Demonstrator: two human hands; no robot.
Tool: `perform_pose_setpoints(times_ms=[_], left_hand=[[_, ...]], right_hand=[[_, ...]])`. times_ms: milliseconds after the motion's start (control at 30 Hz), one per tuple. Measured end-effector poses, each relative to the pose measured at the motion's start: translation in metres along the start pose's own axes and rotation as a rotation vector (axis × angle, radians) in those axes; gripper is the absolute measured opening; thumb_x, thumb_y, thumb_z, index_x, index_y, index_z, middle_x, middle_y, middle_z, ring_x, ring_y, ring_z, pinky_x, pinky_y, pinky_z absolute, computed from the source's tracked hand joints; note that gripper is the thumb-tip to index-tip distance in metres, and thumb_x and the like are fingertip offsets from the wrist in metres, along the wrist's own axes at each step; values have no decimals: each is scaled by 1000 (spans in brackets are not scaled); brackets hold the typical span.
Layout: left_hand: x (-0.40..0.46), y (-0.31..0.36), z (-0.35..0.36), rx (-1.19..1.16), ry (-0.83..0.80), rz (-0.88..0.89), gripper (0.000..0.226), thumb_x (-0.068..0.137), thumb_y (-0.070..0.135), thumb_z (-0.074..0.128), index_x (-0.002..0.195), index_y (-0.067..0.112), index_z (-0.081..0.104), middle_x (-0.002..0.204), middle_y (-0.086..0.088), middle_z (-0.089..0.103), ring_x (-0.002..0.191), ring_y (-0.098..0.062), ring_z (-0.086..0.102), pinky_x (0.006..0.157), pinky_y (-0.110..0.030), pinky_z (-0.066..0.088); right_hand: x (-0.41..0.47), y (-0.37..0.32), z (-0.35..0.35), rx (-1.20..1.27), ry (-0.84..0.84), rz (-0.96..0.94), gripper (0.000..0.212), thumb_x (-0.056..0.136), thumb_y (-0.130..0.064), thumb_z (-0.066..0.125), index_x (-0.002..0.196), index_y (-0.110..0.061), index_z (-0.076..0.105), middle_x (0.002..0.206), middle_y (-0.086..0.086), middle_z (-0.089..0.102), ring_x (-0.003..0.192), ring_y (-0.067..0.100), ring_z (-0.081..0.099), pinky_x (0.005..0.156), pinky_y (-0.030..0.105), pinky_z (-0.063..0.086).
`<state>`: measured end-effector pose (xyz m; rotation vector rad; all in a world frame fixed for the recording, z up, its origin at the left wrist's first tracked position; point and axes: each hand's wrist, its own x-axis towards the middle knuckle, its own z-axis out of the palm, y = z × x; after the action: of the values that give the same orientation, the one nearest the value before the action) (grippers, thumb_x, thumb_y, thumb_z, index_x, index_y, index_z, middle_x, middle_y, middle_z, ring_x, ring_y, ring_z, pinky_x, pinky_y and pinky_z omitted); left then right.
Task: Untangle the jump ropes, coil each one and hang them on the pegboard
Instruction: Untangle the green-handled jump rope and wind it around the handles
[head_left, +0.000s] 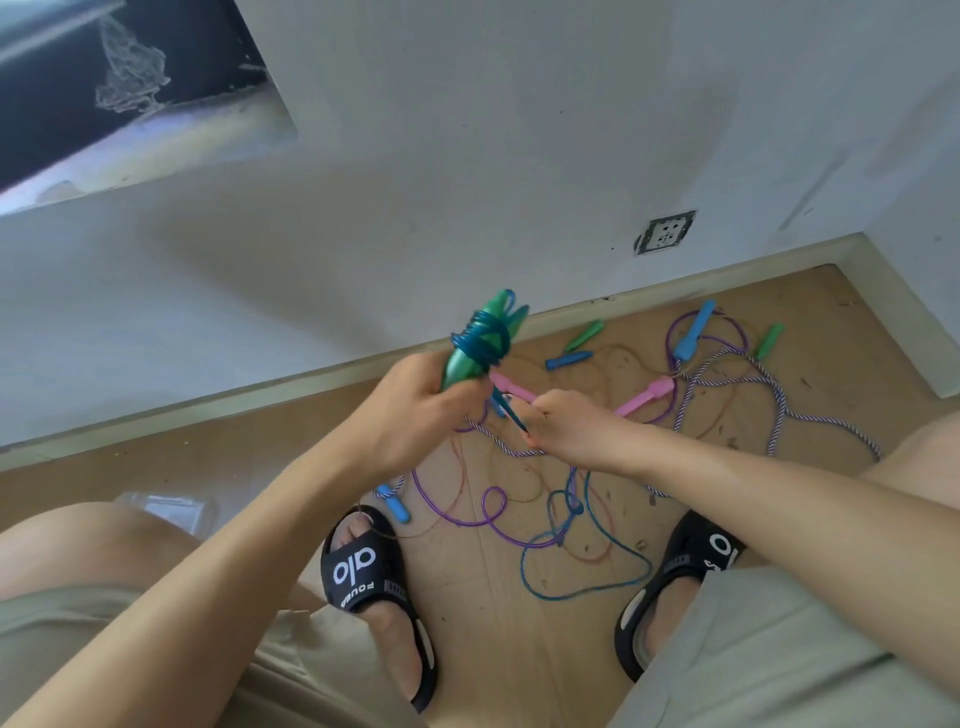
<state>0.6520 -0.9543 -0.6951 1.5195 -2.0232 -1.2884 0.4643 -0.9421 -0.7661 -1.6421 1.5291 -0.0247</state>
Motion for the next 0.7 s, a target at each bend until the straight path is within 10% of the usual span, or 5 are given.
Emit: perform_pose_setpoints(times_ms=[167, 333, 700], left_hand=[[17, -25, -4, -37, 35, -310, 17, 91, 17, 54, 102, 5, 58, 73, -7, 47, 58, -19, 43, 51, -32, 39], [30, -50, 6, 311, 73, -338, 13, 88, 20, 51, 86, 7, 54, 76, -7, 57, 62, -25, 49, 54, -30, 37], [-1, -37, 56, 829, -230, 91, 15, 96, 26, 45, 99, 12, 41, 82, -3, 54, 70, -26, 55, 62, -37, 45]], right_hand=[[-20, -17, -7, -6, 44, -41, 55, 106, -40, 29, 60, -15, 45, 64, -13, 24, 55, 2, 35, 50, 23, 26], [-33, -33, -15, -167, 235, -213, 60, 106, -43, 32, 51, -18, 37, 55, -8, 30, 50, 8, 35, 54, 32, 28], [-19, -29, -42, -133, 508, -497, 58, 99, -49, 49, 56, -10, 44, 45, 2, 41, 46, 17, 40, 48, 33, 31]])
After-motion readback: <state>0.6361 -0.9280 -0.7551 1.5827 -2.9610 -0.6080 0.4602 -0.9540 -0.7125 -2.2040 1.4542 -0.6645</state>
